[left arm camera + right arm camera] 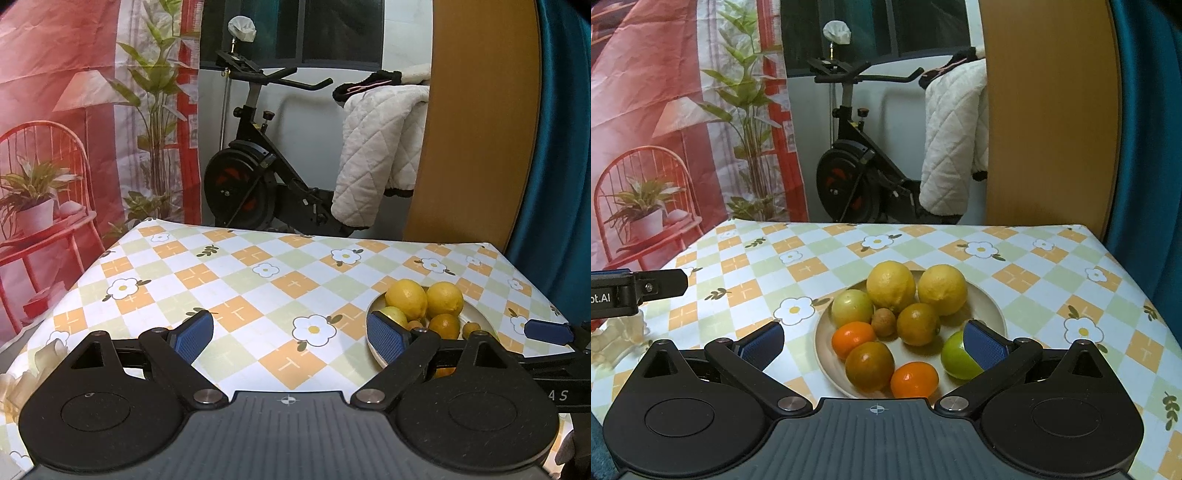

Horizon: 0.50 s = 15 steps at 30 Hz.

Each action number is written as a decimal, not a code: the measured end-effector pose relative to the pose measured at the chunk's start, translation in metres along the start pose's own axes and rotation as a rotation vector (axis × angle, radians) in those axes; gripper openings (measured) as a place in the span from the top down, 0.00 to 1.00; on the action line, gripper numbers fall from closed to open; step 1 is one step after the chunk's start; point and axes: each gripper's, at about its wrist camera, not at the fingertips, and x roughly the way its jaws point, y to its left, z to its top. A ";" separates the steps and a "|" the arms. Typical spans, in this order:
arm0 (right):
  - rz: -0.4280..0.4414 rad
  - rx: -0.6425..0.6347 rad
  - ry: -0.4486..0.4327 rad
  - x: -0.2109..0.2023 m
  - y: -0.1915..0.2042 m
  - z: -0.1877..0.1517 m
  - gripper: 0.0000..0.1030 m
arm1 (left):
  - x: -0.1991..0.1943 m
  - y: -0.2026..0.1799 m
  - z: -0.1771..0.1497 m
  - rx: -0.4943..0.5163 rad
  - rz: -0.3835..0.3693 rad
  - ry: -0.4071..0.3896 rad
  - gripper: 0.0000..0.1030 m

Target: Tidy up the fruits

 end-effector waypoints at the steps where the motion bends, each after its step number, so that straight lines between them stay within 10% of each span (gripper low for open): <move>1: -0.001 0.001 0.001 0.000 0.000 0.000 0.00 | 0.000 0.000 0.000 0.000 -0.002 0.002 0.11; 15: -0.003 0.012 0.025 0.005 0.000 -0.002 0.00 | 0.002 -0.003 -0.003 0.018 -0.010 0.022 0.11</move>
